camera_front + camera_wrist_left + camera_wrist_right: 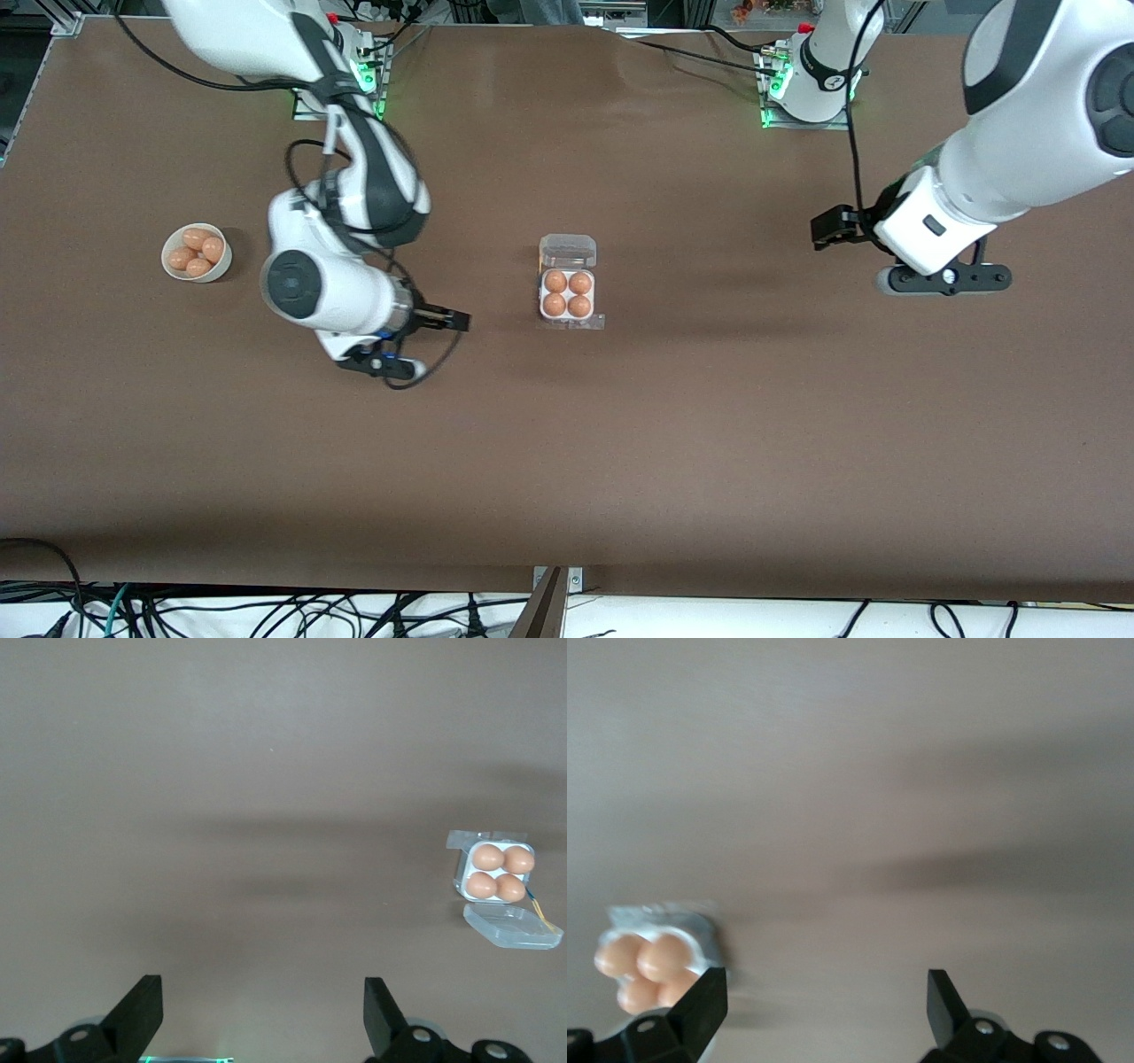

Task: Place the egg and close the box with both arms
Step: 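Withdraw the right gripper while the left gripper reaches toward the box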

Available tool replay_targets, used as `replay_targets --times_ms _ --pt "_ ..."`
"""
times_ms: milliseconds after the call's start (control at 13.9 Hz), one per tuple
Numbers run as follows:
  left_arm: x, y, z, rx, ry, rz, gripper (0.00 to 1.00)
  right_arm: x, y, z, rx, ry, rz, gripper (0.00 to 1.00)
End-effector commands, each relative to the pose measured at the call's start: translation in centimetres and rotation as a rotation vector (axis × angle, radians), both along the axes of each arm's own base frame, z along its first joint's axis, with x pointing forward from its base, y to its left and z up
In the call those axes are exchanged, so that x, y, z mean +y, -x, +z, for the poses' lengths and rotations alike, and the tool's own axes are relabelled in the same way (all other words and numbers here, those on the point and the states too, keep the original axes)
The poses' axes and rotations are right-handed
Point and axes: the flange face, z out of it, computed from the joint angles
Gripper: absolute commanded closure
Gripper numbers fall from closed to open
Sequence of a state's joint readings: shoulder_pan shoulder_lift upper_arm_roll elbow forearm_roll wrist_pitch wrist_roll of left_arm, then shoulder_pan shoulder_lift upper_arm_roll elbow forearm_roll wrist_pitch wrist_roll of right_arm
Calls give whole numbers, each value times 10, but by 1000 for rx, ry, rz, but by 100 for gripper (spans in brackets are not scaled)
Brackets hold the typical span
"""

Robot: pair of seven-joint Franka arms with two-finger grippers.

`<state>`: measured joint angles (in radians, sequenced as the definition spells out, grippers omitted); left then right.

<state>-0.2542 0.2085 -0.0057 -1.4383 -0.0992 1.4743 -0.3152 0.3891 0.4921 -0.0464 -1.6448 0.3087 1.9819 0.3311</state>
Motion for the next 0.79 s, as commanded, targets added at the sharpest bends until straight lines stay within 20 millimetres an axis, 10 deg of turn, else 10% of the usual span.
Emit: replay_targets --times_ms 0,287,717 --pt "-31 9 -1 18 4 7 0 -72 33 15 -18 -44 148 0" --pt "-69 24 -3 50 52 16 0 -189 46 97 -136 133 238 0" --pt "-129 53 -33 187 25 -32 17 -237 93 273 -54 302 225 0"
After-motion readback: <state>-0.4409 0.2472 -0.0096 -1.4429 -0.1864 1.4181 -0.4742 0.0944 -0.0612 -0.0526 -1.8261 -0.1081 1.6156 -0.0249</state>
